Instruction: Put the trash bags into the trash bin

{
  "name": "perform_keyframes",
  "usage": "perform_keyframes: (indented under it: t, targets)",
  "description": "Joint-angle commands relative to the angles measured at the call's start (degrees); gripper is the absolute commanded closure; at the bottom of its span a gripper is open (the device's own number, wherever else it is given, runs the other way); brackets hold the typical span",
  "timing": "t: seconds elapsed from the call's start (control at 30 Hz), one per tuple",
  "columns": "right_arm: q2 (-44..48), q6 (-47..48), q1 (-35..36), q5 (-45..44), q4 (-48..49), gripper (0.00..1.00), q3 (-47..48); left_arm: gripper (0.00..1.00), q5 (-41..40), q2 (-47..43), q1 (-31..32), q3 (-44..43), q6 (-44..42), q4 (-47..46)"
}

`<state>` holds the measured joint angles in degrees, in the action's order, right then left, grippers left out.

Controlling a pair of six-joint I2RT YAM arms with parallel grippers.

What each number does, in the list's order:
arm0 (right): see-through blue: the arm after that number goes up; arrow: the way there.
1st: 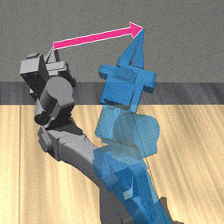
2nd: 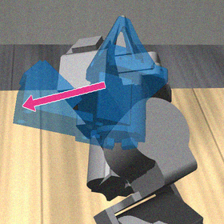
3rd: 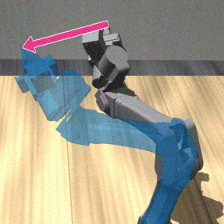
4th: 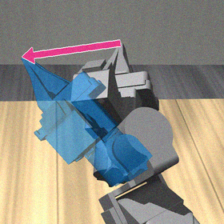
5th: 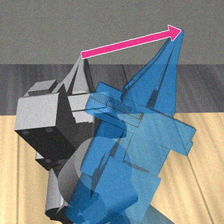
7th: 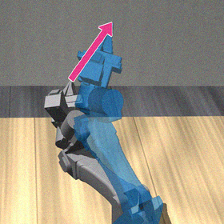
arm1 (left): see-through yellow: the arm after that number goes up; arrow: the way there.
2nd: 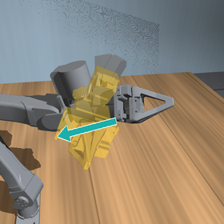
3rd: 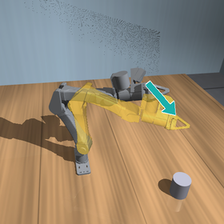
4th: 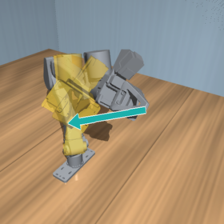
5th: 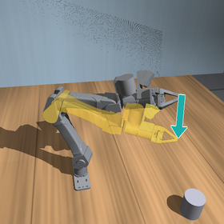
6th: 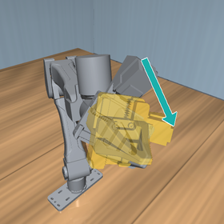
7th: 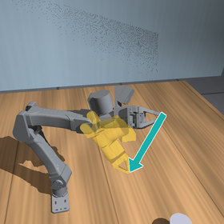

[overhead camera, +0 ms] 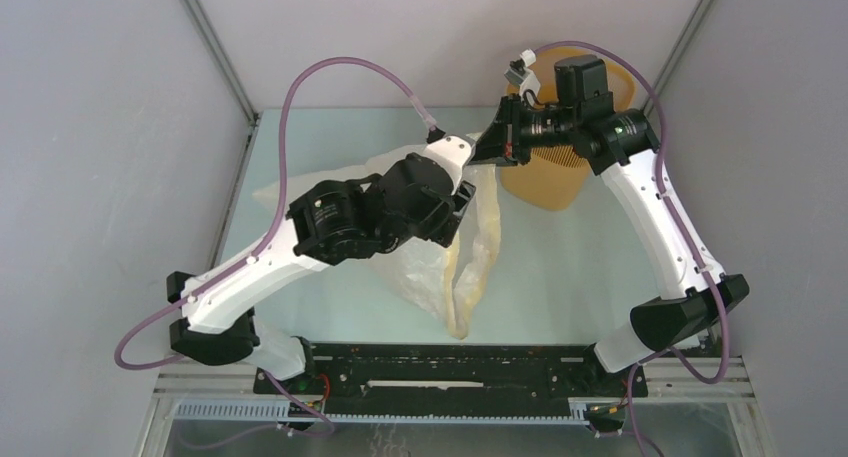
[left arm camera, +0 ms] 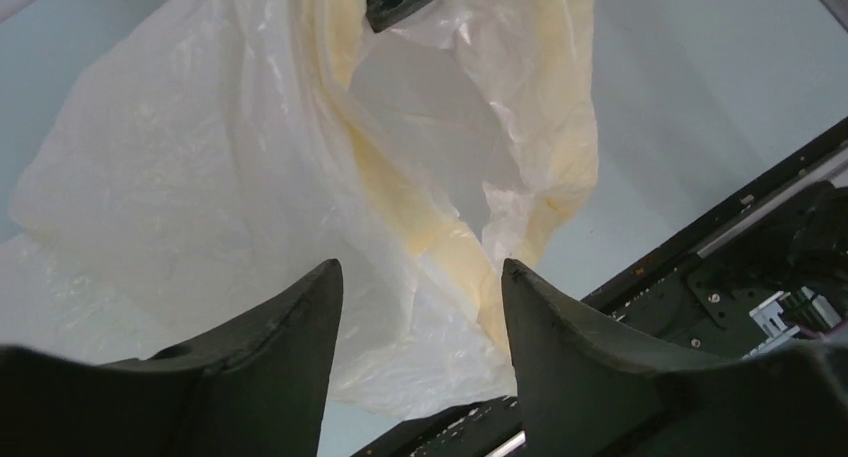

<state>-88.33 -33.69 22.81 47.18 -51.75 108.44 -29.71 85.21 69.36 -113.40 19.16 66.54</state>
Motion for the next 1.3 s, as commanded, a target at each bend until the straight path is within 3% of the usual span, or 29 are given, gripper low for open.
perform_keyframes:
  t: [0.0,0.1,0.2,0.43,0.57,0.73,0.83,0.93,1.03,1.17,1.27]
  targets:
    - [3.5,-7.8,-1.8,4.8,8.8,1.0,-2.5,0.38,-0.3,-4.6,-3.3,5.6,2.2,-6.3]
    - [5.0,-8.2,-3.2,5.5,8.9,1.0,-3.5,0.41,5.5,-5.9,-10.0,10.7,3.4,-7.6]
    - [6.6,-8.9,-4.2,6.0,9.2,1.0,-4.8,0.41,5.9,-6.5,-14.8,13.0,0.7,-8.6]
    - [10.1,-12.0,-5.6,6.8,12.1,1.0,-6.2,0.38,7.1,-4.0,-19.8,8.5,-5.6,-8.3]
    - [11.3,-14.2,-6.6,5.9,13.6,1.0,-6.9,0.37,12.6,-4.2,-19.8,5.3,-5.8,-7.9]
    - [13.4,-23.1,-7.2,4.8,23.5,1.0,-11.8,0.26,19.0,-10.8,-19.7,6.4,6.4,-11.0]
    - [13.8,-25.3,-7.0,3.4,26.7,1.0,-13.9,0.19,23.1,-17.0,-18.0,13.0,13.8,-19.9]
    - [14.0,-27.0,-7.0,2.4,28.7,1.0,-15.0,0.14,20.8,-18.8,-12.8,17.4,14.9,-23.6]
    - [14.1,-28.1,-7.0,1.2,29.2,1.0,-15.1,0.12,14.7,-15.8,-7.3,15.6,11.3,-20.2]
    - [14.4,-29.1,-6.8,0.1,30.1,1.0,-15.4,0.16,8.8,-9.8,-4.2,12.8,6.2,-16.0]
    - [15.0,-29.7,-6.6,-0.6,31.1,1.0,-16.2,0.33,7.1,-5.8,-4.1,11.5,4.1,-15.8]
